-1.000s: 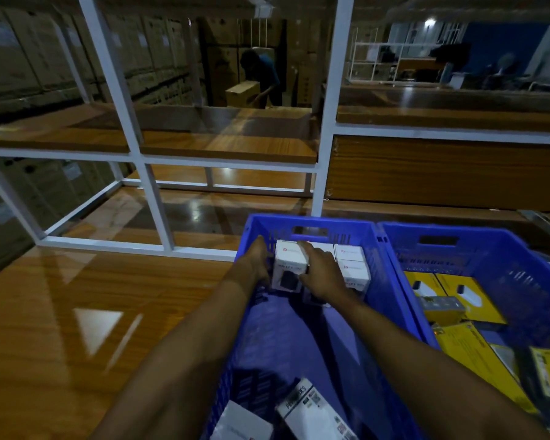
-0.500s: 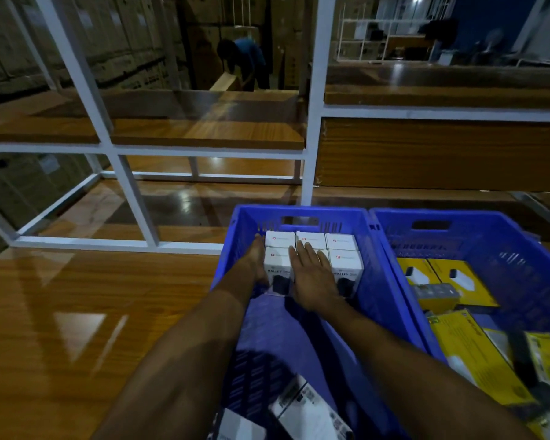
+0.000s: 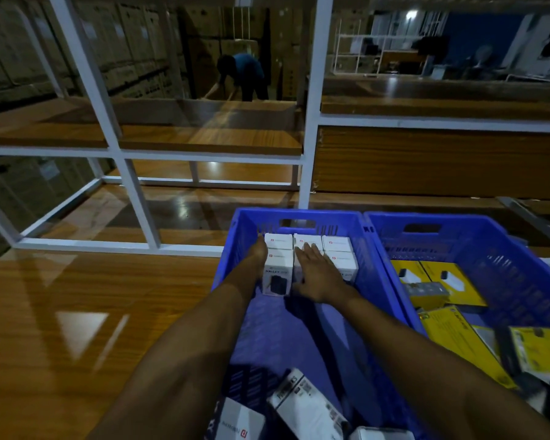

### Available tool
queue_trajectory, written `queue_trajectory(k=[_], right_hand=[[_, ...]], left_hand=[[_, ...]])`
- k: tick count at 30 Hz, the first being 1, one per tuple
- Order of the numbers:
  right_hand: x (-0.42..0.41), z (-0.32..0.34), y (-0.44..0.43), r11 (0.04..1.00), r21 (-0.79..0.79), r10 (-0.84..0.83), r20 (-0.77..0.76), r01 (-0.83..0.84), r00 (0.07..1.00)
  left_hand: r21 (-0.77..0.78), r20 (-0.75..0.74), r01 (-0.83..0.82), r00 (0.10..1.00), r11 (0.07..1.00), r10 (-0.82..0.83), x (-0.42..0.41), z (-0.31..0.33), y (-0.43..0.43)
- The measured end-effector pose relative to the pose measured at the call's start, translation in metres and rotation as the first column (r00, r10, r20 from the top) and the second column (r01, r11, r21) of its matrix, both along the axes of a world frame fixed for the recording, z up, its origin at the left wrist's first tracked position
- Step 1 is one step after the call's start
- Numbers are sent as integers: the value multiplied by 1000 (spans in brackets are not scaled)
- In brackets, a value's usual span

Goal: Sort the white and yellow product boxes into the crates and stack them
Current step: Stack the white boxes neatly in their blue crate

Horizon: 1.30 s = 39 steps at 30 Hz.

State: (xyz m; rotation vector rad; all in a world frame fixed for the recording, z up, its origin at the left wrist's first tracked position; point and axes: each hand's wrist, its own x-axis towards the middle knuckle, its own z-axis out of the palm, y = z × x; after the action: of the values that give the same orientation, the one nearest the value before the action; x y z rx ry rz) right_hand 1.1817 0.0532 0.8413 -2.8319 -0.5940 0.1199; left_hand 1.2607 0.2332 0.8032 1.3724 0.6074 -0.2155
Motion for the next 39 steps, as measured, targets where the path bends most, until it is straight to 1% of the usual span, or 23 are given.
queue_trajectory(k=[2,4,6,8,10,12,14,17,19,23,25,28,29,31,33,35,37,39], right_hand=[[-5,4,-6,999,41,9,-44,-7,999],[-15,11,-10,997,74,-1,-96,8,995],[-28,20,-11,997,77,-9,-129,19,992],[-46,31,-10,999,47,20,-170,-12,985],[-62,38,-11,997,-16,66,-235,-72,970],[-79,41,-13,985,-104,98,-311,-136,945],[-94,40,-16,962,-187,117,-382,-201,917],[-113,40,-17,923,-266,147,-427,-279,892],[-121,42,-17,908,-302,139,-434,-289,890],[-137,44,-17,882,-352,133,-453,-314,881],[-144,46,-18,876,-351,131,-489,-332,863],[-159,52,-13,886,-349,75,-543,-306,836],[-165,52,-11,878,-368,53,-561,-306,826],[-173,45,-6,848,-412,13,-611,-333,791],[-179,36,-4,823,-442,-19,-647,-355,762],[-181,28,-4,820,-454,-35,-648,-348,761],[-178,20,-7,834,-439,-18,-627,-334,779],[-177,16,-12,852,-418,-7,-609,-314,793]], left_hand=[[78,31,-11,999,997,9,11,-10,1],[254,49,42,997,966,-56,-21,26,-6],[481,74,109,984,870,-164,-50,57,-13],[658,68,158,961,736,-267,-72,67,-17],[748,58,195,933,634,-356,-97,74,-22],[797,-10,272,899,539,-439,-119,84,-30],[798,-108,378,855,468,-507,-135,92,-37],[727,-220,528,786,440,-578,-157,94,-41],[674,-293,611,738,416,-608,-169,94,-43],[605,-412,721,646,337,-643,-197,96,-48],[599,-453,745,618,293,-643,-206,96,-51],[609,-462,737,631,295,-623,-222,94,-57],[631,-445,715,652,301,-614,-226,92,-59],[696,-419,666,680,268,-602,-237,92,-63],[714,-412,645,702,273,-582,-243,83,-64],[705,-436,665,682,248,-588,-247,75,-60],[679,-432,673,690,293,-581,-248,69,-54],[668,-426,652,731,359,-534,-252,69,-48]])
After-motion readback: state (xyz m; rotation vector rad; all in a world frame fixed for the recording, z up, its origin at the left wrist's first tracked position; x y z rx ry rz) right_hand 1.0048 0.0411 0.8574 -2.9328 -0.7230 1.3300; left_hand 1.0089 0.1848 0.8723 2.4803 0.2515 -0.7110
